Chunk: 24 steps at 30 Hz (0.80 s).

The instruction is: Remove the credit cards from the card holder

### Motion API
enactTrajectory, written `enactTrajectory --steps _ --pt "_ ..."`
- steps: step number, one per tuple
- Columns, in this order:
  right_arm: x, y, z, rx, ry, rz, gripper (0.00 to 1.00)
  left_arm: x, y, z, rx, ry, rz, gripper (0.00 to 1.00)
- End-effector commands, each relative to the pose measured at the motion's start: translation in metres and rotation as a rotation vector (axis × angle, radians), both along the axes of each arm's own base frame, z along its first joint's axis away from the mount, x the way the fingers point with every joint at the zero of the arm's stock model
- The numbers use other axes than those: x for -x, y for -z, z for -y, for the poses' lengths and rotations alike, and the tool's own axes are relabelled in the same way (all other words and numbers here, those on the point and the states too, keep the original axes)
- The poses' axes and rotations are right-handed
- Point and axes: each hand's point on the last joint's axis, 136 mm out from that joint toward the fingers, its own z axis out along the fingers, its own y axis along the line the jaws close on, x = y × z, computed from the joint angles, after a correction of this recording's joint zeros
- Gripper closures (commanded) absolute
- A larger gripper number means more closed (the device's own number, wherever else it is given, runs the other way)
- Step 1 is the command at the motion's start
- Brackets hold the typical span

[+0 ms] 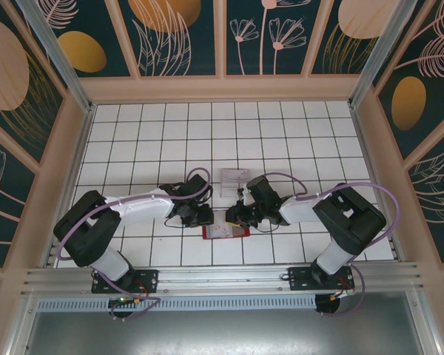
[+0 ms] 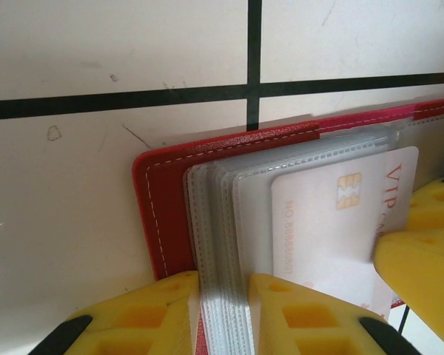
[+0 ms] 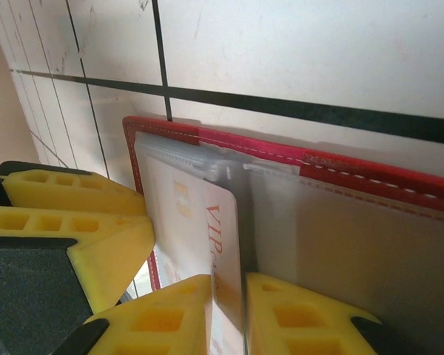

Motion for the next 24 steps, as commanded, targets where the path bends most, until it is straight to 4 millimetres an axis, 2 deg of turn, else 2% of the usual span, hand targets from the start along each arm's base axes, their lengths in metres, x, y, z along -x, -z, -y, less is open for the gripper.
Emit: enactTrajectory --steps 1,12,24 --pt "0.001 0.008 0.002 0.023 0.003 -0.018 0.84 0.019 0.028 -0.030 -0.144 0.005 -0.070 0.74" --pt "0.005 0.009 0.014 0.065 0.021 -0.004 0.97 0.020 0.032 -0.042 -0.209 0.008 -0.067 0.74" --pt "0.007 0.011 0.030 0.116 0.038 0.012 0.97 0.022 0.034 -0.046 -0.233 0.016 -0.074 0.74"
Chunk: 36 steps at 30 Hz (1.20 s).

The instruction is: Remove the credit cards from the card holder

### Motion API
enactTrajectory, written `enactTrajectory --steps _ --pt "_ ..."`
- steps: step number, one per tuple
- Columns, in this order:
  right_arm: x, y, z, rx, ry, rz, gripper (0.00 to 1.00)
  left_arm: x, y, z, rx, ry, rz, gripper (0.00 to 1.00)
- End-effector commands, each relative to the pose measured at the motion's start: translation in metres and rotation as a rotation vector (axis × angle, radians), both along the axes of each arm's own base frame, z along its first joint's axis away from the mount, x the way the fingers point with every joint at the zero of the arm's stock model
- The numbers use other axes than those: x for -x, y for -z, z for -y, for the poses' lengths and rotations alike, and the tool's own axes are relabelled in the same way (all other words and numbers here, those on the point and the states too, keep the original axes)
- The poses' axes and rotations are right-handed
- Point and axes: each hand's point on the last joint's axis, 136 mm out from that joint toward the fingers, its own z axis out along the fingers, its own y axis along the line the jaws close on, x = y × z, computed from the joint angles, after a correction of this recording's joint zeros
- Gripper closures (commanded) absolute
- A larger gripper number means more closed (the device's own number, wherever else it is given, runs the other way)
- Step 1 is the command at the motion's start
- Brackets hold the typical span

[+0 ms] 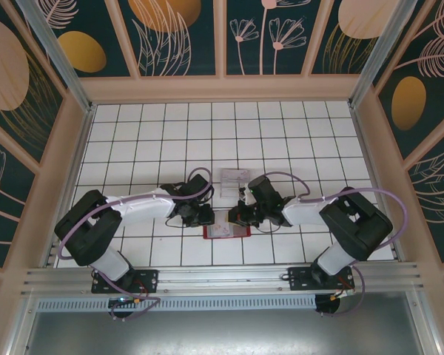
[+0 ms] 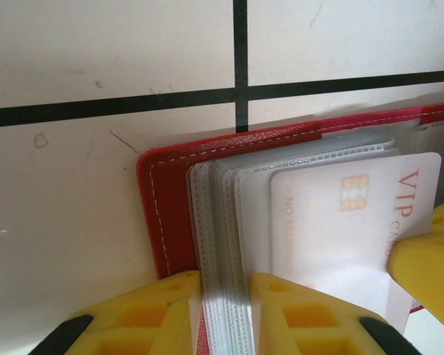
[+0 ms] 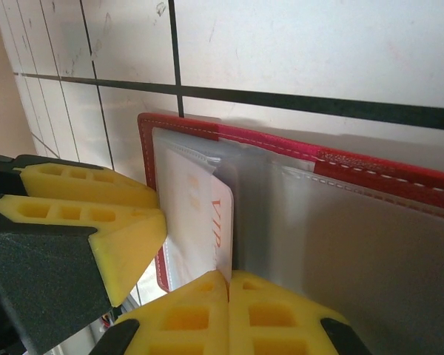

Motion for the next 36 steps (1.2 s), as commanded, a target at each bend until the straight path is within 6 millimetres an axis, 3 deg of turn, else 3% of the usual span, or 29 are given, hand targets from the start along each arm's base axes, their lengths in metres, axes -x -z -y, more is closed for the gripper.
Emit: enactTrajectory --steps 1,21,30,36 --pt "0.007 0.019 0.024 0.102 0.029 -0.025 0.97 0.023 0.034 -0.048 -0.229 -0.002 -0.080 0.74" --pt "0.008 0.015 0.037 0.078 0.056 0.003 0.97 0.020 0.030 -0.045 -0.214 -0.010 -0.075 0.74" --pt "0.001 -0.008 0.045 0.061 0.071 0.060 0.98 0.017 0.017 -0.030 -0.113 -0.051 -0.058 0.74" --pt "-0.009 -0.029 0.050 0.096 0.034 0.155 0.98 0.002 -0.003 -0.017 -0.045 -0.071 0.005 0.73"
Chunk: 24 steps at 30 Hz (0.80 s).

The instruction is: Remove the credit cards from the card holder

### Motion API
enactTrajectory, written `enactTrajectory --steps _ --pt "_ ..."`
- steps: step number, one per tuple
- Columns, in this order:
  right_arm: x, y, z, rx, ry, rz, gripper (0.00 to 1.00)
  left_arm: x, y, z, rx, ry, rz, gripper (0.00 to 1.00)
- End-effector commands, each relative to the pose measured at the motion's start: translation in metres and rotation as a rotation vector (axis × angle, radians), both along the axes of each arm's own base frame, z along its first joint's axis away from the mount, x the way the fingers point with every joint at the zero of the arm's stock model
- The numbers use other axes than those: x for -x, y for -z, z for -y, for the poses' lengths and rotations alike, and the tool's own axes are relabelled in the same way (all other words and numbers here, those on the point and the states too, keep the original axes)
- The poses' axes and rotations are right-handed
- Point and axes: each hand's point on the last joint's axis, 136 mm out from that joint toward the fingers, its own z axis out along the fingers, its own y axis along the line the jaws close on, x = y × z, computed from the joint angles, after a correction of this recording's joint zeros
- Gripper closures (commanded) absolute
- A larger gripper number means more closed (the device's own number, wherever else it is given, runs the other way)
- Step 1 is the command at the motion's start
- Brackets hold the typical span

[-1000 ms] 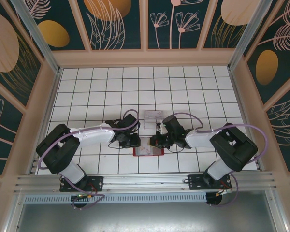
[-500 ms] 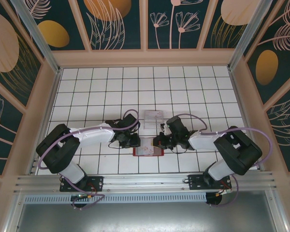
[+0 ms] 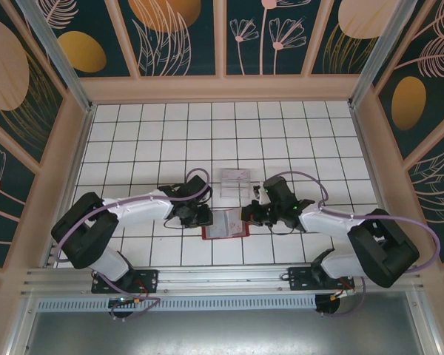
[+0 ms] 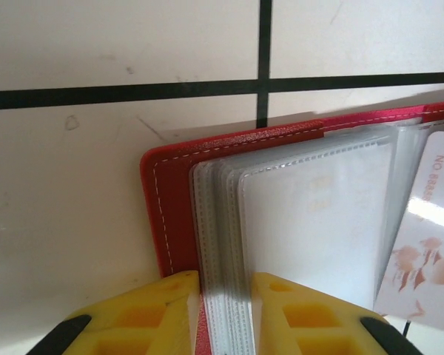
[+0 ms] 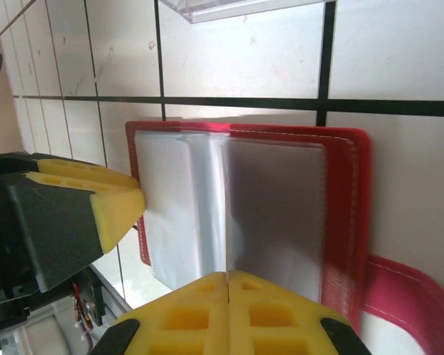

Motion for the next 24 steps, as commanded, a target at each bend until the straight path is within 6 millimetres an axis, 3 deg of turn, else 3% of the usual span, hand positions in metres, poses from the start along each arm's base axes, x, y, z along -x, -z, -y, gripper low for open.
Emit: enactTrajectory --steps 1,7,12,18,24 --pt "-0.009 -0.013 0.006 0.060 -0.043 0.087 0.99 0.000 -0.003 -0.008 -0.029 -0.032 0.003 0.73" --pt "-0.024 -0.059 -0.007 0.106 -0.307 0.317 1.00 -0.011 -0.015 -0.004 -0.011 -0.032 0.062 0.71" --pt "-0.046 -0.092 -0.002 0.259 -0.501 0.545 0.99 -0.019 -0.021 -0.001 0.001 -0.037 0.103 0.71" --pt "-0.073 -0.106 0.007 0.479 -0.780 0.775 1.00 -0.025 -0.024 0.001 0.014 -0.042 0.136 0.71" --pt "-0.089 -0.105 0.008 0.582 -1.034 0.848 1.00 -0.023 -0.021 -0.001 0.005 -0.027 0.140 0.71"
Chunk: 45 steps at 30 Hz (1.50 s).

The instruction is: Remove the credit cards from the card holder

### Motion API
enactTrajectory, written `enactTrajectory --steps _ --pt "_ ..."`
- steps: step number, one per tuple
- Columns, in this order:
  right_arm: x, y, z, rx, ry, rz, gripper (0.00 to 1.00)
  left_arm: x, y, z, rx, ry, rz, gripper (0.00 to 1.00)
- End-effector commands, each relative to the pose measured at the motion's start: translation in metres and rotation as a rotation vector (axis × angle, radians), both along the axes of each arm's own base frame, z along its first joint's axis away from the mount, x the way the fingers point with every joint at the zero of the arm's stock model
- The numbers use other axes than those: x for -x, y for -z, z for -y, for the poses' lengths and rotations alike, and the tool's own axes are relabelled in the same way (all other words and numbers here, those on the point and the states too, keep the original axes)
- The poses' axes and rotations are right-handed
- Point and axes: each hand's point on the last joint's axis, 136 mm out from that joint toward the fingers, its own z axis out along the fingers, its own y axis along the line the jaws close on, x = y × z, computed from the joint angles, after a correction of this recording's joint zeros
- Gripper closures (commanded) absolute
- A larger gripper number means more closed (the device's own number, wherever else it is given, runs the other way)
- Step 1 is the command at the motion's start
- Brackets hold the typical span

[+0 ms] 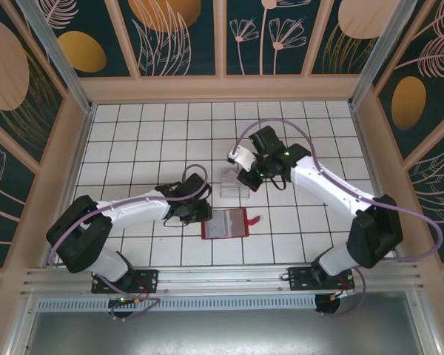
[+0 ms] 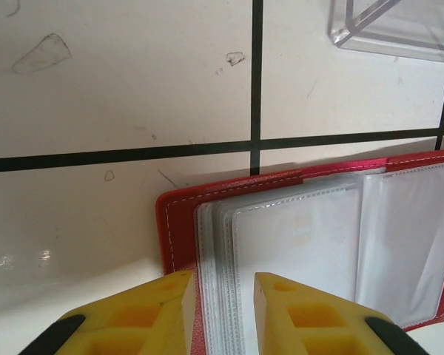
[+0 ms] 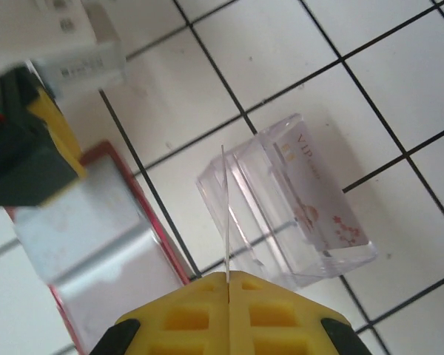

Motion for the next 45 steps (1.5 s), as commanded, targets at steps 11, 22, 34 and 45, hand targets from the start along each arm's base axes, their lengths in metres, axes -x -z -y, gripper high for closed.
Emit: enactTrajectory --steps 11,22,34,45 --pt "-0.036 0.010 0.004 0.285 -0.279 0.091 1.00 -0.008 -0.009 -0.005 0.018 -0.004 0.063 0.72" --pt "-0.056 0.024 -0.007 0.340 -0.323 0.063 1.00 -0.011 -0.015 -0.008 0.078 -0.029 0.067 0.72" --pt "-0.056 0.053 -0.016 0.355 -0.361 -0.007 1.00 -0.011 -0.011 -0.012 0.073 -0.038 0.061 0.72" --pt "-0.054 0.069 -0.021 0.359 -0.358 -0.044 0.92 -0.009 -0.012 -0.014 0.087 -0.057 0.061 0.72"
